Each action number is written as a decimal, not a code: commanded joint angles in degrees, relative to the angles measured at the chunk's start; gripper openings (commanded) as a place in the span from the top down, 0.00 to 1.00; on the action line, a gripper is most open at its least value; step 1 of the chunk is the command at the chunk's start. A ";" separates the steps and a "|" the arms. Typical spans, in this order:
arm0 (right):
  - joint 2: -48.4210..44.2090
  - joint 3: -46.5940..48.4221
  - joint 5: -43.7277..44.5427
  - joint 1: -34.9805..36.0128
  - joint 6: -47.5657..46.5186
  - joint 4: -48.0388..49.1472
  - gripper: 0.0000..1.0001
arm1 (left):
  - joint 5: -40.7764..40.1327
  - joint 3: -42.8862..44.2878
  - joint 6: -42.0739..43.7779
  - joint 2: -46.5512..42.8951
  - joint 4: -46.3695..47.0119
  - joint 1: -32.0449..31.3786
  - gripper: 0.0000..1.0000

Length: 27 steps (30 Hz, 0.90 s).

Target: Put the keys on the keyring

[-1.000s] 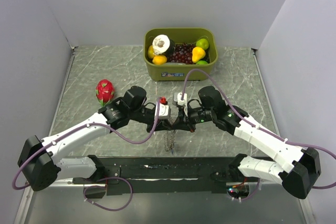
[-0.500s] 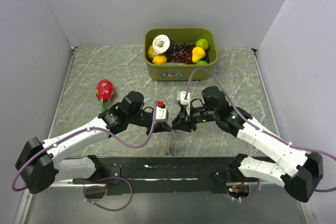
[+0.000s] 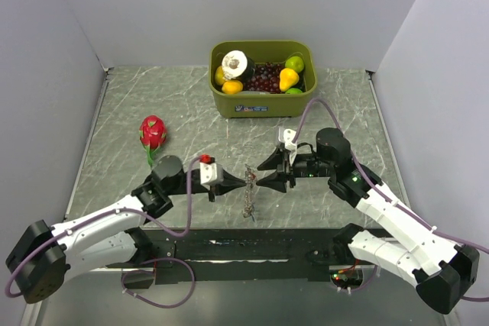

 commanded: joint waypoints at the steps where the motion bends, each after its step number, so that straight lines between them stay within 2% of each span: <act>1: -0.89 0.03 -3.31 -0.63 0.63 2.89 0.46 | -2.32 -4.74 -9.02 -3.23 24.89 0.60 0.99; 4: -0.89 -0.15 -4.46 -0.63 0.81 3.60 0.44 | -0.39 -6.24 -11.49 -3.24 29.91 1.56 0.99; 10: 0.43 -0.15 -5.95 -0.55 0.72 4.03 0.43 | 4.18 -6.33 -13.95 -2.10 33.70 2.80 0.99; 27: 3.68 -1.29 -7.01 -0.19 4.85 10.28 0.45 | 7.44 -4.84 -15.62 -0.07 35.37 2.97 0.99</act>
